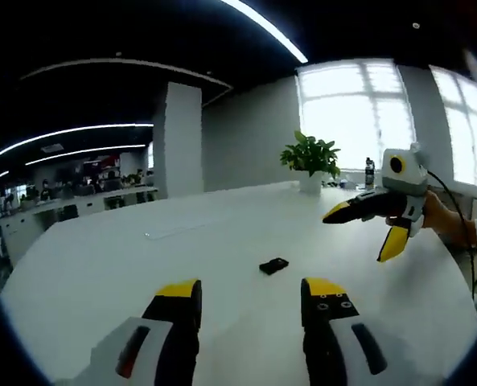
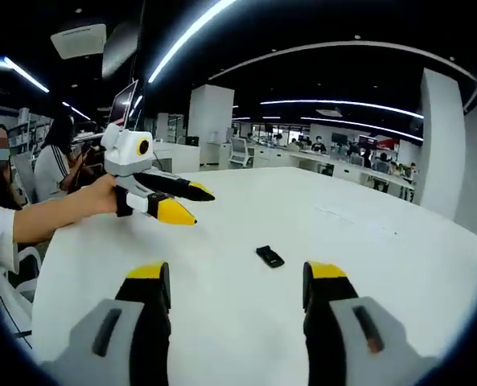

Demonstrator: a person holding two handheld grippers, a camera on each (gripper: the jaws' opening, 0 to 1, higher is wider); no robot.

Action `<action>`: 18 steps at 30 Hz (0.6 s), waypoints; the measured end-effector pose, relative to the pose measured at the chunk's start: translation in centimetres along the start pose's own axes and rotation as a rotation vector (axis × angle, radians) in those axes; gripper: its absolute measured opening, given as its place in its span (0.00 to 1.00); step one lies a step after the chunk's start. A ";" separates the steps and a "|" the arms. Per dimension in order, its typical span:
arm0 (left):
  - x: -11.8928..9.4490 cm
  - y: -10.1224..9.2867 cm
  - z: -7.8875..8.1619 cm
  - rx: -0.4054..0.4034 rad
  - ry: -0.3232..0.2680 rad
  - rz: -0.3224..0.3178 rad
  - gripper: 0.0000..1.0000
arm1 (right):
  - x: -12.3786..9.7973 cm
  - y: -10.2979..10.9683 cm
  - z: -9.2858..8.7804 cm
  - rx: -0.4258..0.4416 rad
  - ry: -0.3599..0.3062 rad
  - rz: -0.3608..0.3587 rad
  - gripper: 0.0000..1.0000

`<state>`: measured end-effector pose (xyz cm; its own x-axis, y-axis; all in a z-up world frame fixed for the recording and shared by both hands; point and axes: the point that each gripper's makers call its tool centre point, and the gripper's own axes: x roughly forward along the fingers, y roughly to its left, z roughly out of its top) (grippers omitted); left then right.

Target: Snap the two parts of the plastic buckle together until the buckle closes and remains connected.

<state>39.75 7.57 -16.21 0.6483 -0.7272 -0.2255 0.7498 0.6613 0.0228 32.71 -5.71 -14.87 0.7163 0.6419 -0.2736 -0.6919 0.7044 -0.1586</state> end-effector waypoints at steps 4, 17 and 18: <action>-1.5 0.9 -0.2 0.049 0.042 0.125 0.59 | -2.2 -1.1 0.2 -0.075 -0.010 -0.089 0.67; -7.9 -3.1 4.0 -0.153 -0.142 0.104 0.60 | -8.3 0.4 1.0 -0.054 -0.018 -0.168 0.89; -8.3 -3.7 4.2 -0.155 -0.149 0.099 0.60 | -8.6 0.5 1.5 -0.051 -0.039 -0.175 0.89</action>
<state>32.15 10.44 -10.32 0.7384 -0.6692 -0.0832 0.6599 0.7425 -0.1152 26.32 -10.44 -11.16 0.8283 0.5230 -0.2011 -0.5596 0.7906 -0.2488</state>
